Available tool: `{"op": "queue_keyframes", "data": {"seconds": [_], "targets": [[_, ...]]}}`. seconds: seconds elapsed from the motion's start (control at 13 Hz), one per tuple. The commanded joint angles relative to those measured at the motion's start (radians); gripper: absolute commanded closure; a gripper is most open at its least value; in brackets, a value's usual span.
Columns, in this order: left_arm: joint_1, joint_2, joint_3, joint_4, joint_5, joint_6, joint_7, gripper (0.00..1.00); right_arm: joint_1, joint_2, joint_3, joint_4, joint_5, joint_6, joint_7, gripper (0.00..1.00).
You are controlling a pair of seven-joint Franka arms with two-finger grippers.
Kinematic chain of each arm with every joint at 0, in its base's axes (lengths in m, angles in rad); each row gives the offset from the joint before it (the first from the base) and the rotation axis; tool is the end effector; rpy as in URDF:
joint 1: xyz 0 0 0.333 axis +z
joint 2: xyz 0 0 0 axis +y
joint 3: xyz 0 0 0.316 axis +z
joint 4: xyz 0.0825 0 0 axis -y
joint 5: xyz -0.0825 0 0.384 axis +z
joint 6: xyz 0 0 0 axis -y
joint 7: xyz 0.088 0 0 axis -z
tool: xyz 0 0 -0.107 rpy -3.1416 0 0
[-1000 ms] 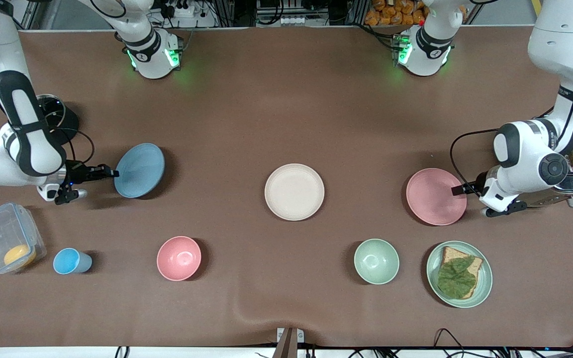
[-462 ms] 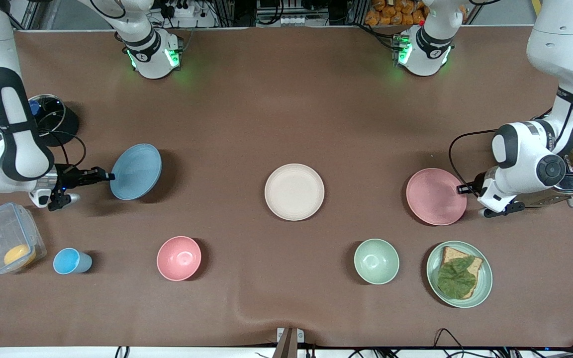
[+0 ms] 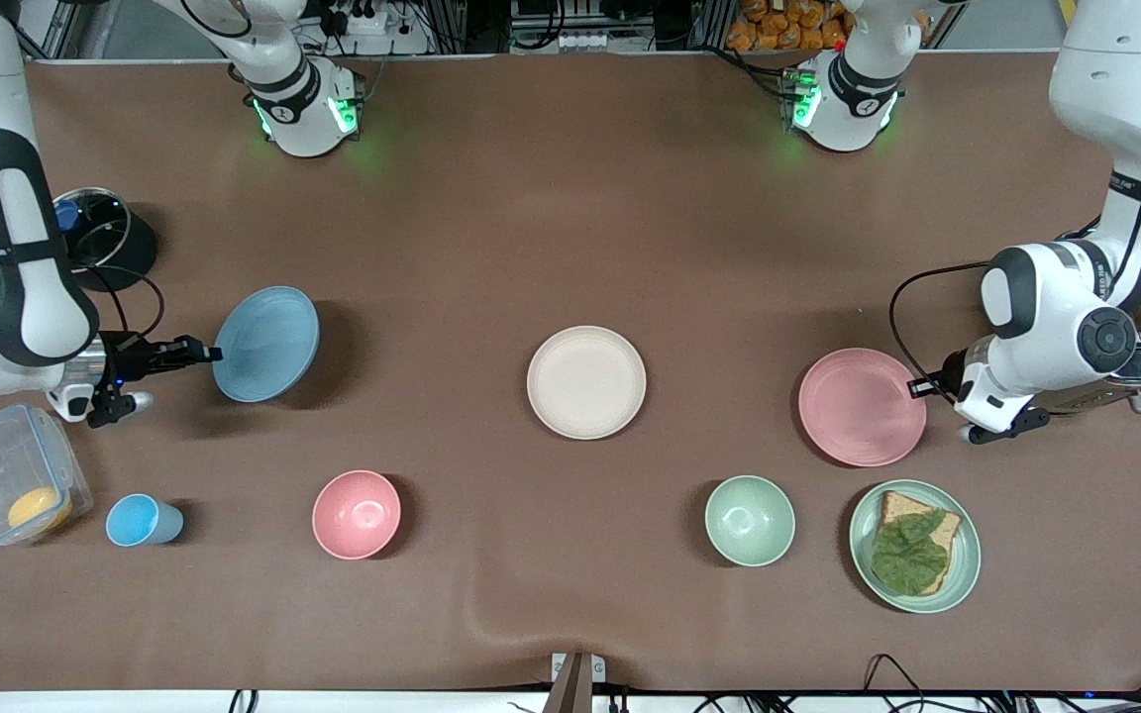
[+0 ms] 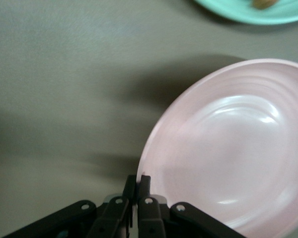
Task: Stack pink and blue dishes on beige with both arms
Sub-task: 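Carry the pink plate with the left gripper onto the beige plate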
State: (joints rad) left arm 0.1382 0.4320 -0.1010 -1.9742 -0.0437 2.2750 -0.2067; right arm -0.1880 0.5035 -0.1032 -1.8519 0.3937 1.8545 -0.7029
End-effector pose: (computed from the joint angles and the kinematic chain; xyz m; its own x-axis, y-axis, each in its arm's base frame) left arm 0.5991 0.0228 0.2397 0.9519 0.2714 -0.1423 0.2799 -0.9591 0.0432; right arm 0.5693 -0.1371 0.2251 0.9399 0.2559 -0.2259 0.1184 -0.8651 -0.4874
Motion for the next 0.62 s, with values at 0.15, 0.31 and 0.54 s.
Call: {"op": "queue_keyframes", "data": {"seconds": [0.15,0.31,0.54], "targets": [[-0.005,-0.156,-0.071,0.133,-0.015,-0.249,-0.037,1.00,0.018,0.026,-0.004,0.069,-0.049,-0.055,0.039,1.00],[-0.003,-0.186,-0.104,0.258,-0.018,-0.416,-0.036,1.00,0.018,0.043,-0.006,0.105,-0.061,-0.086,0.042,1.00],[-0.005,-0.184,-0.167,0.430,-0.019,-0.602,-0.037,1.00,0.021,0.044,-0.006,0.118,-0.069,-0.095,0.051,1.00]]}}
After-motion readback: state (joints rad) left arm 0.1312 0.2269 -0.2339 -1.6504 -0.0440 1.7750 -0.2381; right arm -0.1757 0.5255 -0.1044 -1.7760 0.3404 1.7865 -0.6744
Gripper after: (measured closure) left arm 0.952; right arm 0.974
